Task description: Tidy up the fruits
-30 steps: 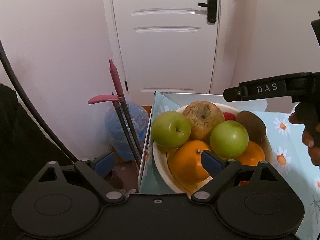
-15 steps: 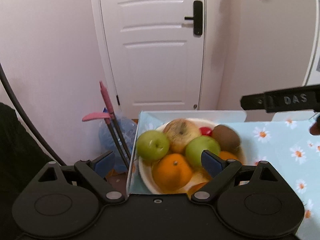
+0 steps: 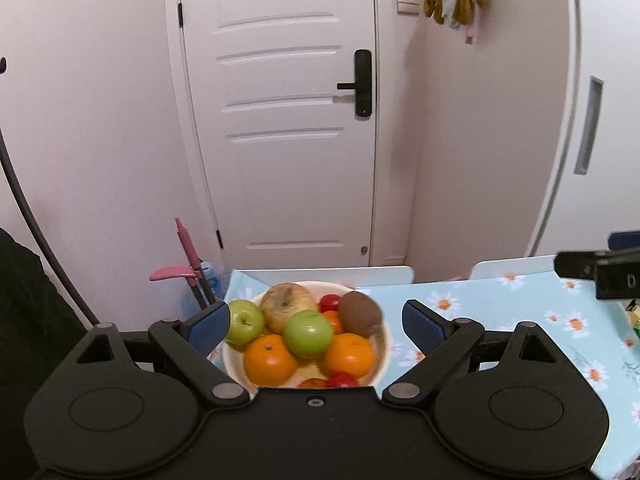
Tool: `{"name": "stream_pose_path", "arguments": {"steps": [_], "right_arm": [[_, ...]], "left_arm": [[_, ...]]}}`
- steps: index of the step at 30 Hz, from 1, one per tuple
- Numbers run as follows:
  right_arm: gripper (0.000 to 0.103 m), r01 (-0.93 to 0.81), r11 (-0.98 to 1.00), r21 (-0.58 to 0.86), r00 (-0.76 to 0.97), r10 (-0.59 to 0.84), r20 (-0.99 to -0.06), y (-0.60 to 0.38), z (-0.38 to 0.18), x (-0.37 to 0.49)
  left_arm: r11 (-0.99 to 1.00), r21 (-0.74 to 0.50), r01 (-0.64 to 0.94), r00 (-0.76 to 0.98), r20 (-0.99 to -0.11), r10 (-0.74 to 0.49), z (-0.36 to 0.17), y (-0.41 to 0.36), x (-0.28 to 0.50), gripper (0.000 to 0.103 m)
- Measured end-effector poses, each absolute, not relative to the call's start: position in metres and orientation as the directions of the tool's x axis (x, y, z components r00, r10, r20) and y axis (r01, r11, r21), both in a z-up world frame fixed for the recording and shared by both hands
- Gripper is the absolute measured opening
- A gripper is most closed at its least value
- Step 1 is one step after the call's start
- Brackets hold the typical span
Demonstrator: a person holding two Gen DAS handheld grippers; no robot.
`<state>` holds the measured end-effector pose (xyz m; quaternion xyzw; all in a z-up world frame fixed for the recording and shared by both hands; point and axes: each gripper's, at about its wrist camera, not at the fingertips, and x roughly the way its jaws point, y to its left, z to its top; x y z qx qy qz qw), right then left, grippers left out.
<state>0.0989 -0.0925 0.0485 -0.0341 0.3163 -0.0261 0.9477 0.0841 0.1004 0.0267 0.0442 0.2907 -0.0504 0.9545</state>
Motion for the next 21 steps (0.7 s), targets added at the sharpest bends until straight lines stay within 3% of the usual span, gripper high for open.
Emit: {"name": "stream_pose_path", "arguments": {"steps": [7,21], "right_arm": [[0.103,0.079,0.992,-0.098,0.793,-0.123,-0.597,-0.108,0.043,0.060],[0.103,0.132,0.987,-0.091,0.778,-0.160,-0.608,-0.121,0.035,0.030]], "left_arm": [[0.986,0.064,0.152,0.840,-0.535,-0.095,0.030,0.077,0.056,0.103],[0.984,0.076,0.159,0.853,-0.513,-0.098,0.024,0.057,0.030,0.103]]}}
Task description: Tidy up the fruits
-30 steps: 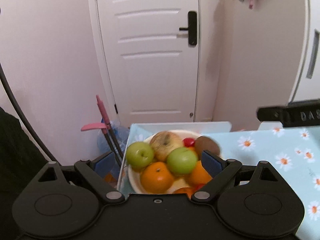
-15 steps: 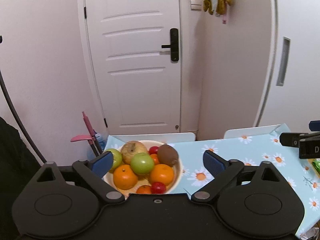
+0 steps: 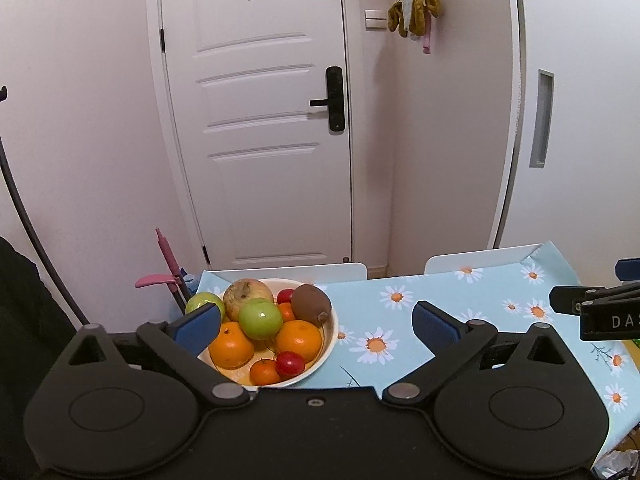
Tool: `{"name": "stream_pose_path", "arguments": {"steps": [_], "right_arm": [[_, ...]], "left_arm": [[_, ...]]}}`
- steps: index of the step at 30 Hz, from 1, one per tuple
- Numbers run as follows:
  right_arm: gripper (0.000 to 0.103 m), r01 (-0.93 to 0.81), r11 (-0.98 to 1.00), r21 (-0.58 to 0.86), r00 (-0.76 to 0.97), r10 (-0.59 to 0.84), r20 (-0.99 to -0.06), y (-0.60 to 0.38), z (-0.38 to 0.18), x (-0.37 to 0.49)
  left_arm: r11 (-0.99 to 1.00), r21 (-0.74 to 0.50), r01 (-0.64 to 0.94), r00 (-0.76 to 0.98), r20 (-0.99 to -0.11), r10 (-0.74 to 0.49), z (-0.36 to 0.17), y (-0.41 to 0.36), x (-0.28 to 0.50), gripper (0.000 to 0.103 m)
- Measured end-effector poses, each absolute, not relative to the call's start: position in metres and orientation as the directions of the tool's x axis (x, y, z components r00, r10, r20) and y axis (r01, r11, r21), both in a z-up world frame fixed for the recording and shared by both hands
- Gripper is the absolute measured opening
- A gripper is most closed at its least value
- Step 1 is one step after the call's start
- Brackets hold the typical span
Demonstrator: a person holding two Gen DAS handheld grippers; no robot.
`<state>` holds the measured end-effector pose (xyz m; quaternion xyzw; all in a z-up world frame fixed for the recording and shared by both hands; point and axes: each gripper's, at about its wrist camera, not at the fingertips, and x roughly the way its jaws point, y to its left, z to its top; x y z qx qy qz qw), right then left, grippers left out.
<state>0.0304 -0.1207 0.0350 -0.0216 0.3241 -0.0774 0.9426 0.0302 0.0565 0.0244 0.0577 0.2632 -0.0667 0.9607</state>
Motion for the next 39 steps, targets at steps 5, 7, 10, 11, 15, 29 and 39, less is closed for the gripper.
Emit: {"name": "stream_pose_path", "arguments": {"steps": [5,7,10,11,15,29,39], "right_arm": [[0.103,0.131,0.988,-0.086,0.777,-0.156,-0.610,-0.122,0.035,0.028],[0.103,0.133,0.988,-0.084,0.777,-0.156,-0.610,-0.122,0.035,0.026],[0.103,0.133,0.988,-0.082,0.777,-0.155,-0.610,-0.121,0.035,0.024],[0.103,0.134,0.988,-0.082,0.777,-0.156,-0.610,-0.121,0.035,0.023],[0.103,0.137,0.987,-0.080,0.777,-0.157,-0.610,-0.122,0.035,0.022],[0.103,0.147,0.987,-0.067,0.776,-0.157,-0.611,-0.124,0.036,0.020],[0.103,0.147,0.987,-0.066,0.775,-0.156,-0.613,-0.126,0.036,0.021]], "left_arm": [[0.986,0.070,0.153,0.854,-0.512,-0.096,0.025,0.056,0.025,0.103],[0.986,0.070,0.151,0.854,-0.511,-0.094,0.026,0.056,0.024,0.103],[0.987,0.071,0.147,0.854,-0.512,-0.090,0.025,0.056,0.023,0.103],[0.987,0.071,0.147,0.854,-0.512,-0.090,0.025,0.057,0.022,0.103],[0.987,0.073,0.144,0.857,-0.508,-0.087,0.026,0.056,0.021,0.103],[0.987,0.080,0.140,0.861,-0.503,-0.081,0.025,0.056,0.017,0.103],[0.987,0.079,0.142,0.858,-0.507,-0.083,0.024,0.054,0.017,0.103]]}}
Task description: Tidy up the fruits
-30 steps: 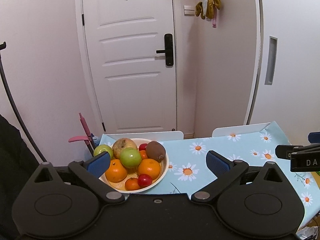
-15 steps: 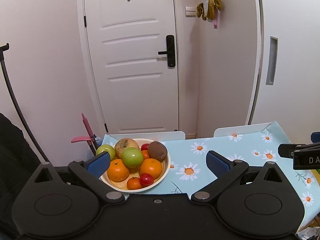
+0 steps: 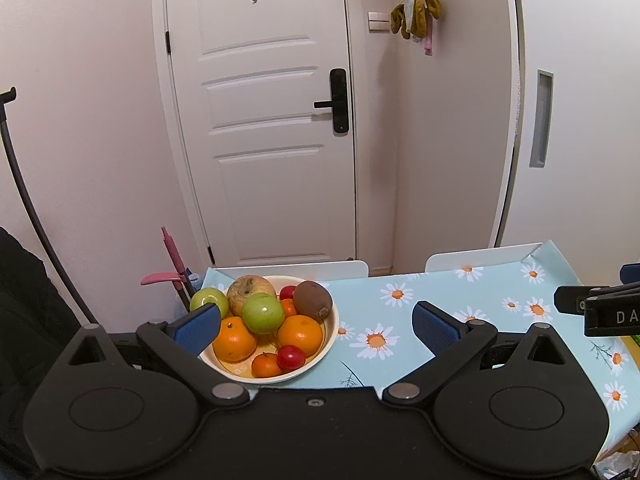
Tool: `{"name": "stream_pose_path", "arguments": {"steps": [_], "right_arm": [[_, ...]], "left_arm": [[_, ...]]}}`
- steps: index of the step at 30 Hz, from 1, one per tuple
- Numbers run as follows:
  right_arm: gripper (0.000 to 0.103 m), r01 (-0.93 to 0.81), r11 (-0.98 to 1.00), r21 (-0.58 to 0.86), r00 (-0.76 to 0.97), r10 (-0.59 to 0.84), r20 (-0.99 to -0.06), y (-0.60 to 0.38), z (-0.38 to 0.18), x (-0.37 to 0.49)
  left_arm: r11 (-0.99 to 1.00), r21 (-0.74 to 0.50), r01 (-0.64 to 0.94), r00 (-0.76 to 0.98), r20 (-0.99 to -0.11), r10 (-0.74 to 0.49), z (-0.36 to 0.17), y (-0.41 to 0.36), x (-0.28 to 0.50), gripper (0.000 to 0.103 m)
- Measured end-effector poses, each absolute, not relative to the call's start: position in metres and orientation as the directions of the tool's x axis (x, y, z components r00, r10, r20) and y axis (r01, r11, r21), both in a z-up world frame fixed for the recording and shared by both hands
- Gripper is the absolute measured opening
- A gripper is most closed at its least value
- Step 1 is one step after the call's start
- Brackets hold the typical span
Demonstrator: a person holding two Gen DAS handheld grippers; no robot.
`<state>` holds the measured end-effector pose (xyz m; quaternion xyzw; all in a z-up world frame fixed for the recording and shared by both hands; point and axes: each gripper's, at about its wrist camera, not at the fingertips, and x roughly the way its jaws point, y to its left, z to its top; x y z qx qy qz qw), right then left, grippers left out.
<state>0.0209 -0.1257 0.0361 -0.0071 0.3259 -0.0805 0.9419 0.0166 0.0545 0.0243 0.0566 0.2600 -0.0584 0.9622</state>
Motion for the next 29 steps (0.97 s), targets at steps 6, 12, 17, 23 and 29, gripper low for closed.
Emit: {"name": "stream_pose_path", "arguments": {"steps": [6,12,17,23,29], "right_arm": [[0.103,0.153,0.986,-0.064,0.769,-0.159,-0.619,-0.1245,0.0330,0.0211],[0.103,0.154,0.986,-0.065,0.767,-0.161,-0.621,-0.1245,0.0319,0.0221],[0.103,0.154,0.986,-0.063,0.765,-0.160,-0.624,-0.1255,0.0309,0.0234],[0.103,0.155,0.986,-0.062,0.764,-0.159,-0.625,-0.1250,0.0295,0.0252],[0.103,0.155,0.986,-0.062,0.763,-0.159,-0.627,-0.1229,0.0287,0.0281]], "left_arm": [[0.987,0.075,0.142,0.854,-0.514,-0.084,0.0229,0.0534,0.0183,0.103],[0.988,0.075,0.136,0.849,-0.522,-0.078,0.0217,0.0531,0.0194,0.103],[0.989,0.073,0.126,0.847,-0.528,-0.069,0.0209,0.0530,0.0215,0.103],[0.990,0.072,0.118,0.849,-0.525,-0.063,0.0214,0.0527,0.0227,0.103],[0.990,0.075,0.122,0.853,-0.517,-0.066,0.0209,0.0515,0.0228,0.103]]}}
